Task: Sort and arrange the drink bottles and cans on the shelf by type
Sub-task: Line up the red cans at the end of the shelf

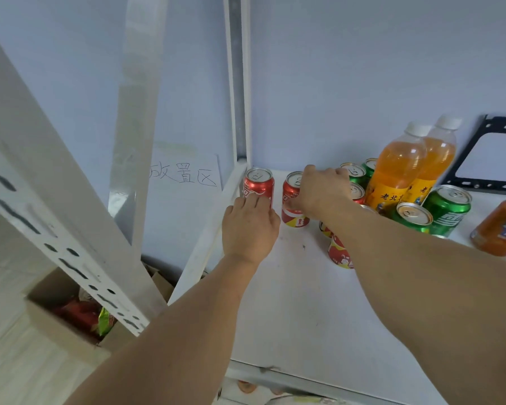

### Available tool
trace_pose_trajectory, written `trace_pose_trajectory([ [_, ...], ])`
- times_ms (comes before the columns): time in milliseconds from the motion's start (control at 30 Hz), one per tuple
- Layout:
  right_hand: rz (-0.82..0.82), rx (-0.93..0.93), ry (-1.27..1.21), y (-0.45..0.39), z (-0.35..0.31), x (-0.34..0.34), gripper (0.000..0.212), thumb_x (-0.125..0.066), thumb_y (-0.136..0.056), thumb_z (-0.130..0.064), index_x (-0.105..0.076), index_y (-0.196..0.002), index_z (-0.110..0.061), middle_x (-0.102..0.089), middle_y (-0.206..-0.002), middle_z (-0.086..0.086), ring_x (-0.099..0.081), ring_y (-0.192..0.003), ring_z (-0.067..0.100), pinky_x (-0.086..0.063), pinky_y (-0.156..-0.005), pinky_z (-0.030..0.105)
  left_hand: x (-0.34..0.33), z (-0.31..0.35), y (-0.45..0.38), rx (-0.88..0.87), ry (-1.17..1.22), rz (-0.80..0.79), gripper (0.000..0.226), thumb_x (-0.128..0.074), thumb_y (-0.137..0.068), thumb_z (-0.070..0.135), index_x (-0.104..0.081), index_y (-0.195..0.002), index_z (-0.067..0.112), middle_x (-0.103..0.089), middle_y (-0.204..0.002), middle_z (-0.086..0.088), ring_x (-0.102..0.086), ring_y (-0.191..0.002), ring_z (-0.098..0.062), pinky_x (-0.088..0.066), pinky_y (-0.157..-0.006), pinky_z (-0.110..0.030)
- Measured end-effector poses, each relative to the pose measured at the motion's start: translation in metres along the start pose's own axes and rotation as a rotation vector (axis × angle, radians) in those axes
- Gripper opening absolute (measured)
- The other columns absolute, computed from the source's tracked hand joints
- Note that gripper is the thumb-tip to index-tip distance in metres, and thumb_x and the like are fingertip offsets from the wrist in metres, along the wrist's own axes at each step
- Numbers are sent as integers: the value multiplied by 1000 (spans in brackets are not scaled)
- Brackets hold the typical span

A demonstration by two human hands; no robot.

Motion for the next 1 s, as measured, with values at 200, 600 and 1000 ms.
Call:
trace_pose_trajectory([
  [200, -77, -45, -12, 2, 4, 4, 78, -61, -77, -71, -46, -128, -14, -61, -121, 10, -50, -121, 32, -31, -105, 46, -3, 5, 1, -4, 49, -11, 15, -68, -82, 23, -69, -87, 9, -68, -84, -8, -60, -75, -28, -38, -60, -32],
  [600, 50, -6, -161, 64, 79, 48, 53, -54, -92, -50, -50, -135, -19, -57, -127, 7, -55, -112, 28, -50, -83, 39, 25, 43, 12, -146, 187, -13, 18, -60, -85, 23, -69, -88, 8, -67, -84, -8, -61, -75, -27, -46, -60, -34],
  [1000, 114, -189, -682, 113, 126, 38, 50, -54, -96, -47, -51, -138, -20, -58, -135, 1, -56, -114, 22, -39, -80, 27, 25, 110, 29, 262, 798, -554, 78, -74, -78, 52, -42, -143, 21, -52, -140, 3, -50, -128, -17, -43, -102, -35],
])
Point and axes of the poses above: each hand's wrist, its own y-axis away from the middle knuckle, its own x-axis out of the back of the hand, z = x × y, the point moved 2 cm from there along -y, towards the middle knuckle
